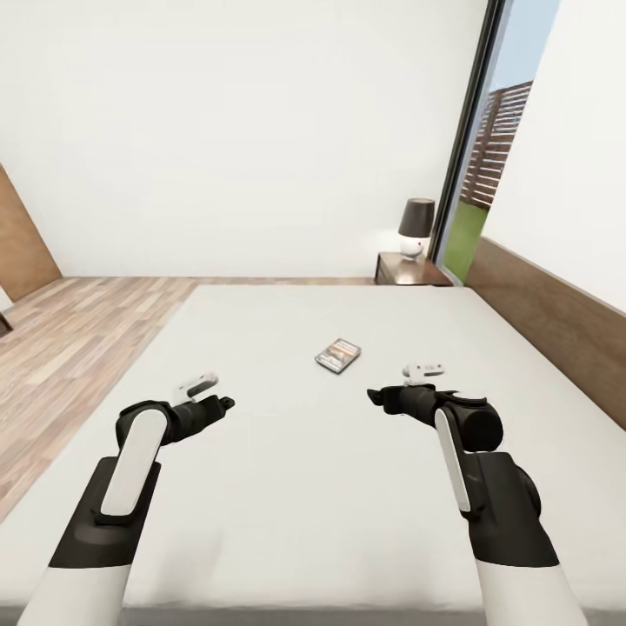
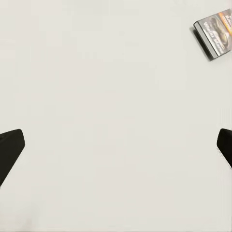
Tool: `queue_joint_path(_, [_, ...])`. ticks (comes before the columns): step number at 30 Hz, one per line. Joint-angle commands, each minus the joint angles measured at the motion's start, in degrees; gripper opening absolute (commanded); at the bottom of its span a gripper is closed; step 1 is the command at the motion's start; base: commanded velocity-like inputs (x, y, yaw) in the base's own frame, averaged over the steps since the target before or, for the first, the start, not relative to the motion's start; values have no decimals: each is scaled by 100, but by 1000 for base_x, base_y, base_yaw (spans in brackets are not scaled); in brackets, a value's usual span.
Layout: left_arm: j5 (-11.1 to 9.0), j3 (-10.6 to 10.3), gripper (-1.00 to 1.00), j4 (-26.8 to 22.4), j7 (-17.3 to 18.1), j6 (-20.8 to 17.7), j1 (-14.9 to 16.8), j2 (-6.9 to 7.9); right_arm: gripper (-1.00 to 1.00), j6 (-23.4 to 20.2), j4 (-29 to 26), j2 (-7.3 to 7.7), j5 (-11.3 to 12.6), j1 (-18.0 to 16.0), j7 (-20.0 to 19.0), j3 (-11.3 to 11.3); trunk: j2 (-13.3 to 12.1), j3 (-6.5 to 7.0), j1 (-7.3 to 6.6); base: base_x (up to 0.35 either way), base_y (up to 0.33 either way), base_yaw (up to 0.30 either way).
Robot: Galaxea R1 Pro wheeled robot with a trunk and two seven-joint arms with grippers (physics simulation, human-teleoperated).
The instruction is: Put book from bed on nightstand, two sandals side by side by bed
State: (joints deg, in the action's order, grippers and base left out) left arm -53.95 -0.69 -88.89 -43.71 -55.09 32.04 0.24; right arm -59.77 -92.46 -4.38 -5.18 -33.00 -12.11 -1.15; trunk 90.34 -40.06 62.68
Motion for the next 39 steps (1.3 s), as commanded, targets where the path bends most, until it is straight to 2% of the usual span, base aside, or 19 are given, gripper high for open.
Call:
queue_joint_path(1, [-51, -7, 100, -5, -59, -9, 4, 4, 100, -23, -4, -2, -55, -4, -46, 1, 3, -6, 3, 324, 0, 2])
queue_joint_path(10, [-48, -8, 100, -3, -65, -2, 10, 4, 100, -23, -6, -5, -54, -4, -46, -33, 3, -6, 3, 151, 0, 1])
queue_joint_path(13, [-43, -3, 100, 2, -67, 10, 12, 2, 100, -23, -5, -2, -59, -4, -45, -140, 3, -6, 3, 31, 0, 0])
queue_joint_path(17, [-42, -2, 100, 1, -68, 14, 7, 7, 100, -23, -7, -2, -61, -4, -40, -175, 3, -6, 3, 65, 0, 0])
queue_joint_path(39, [6, -5, 100, 29, -68, 14, 7, 8, 100, -23, -5, 24, -62, 4, -37, -176, 3, -6, 3, 55, 0, 0])
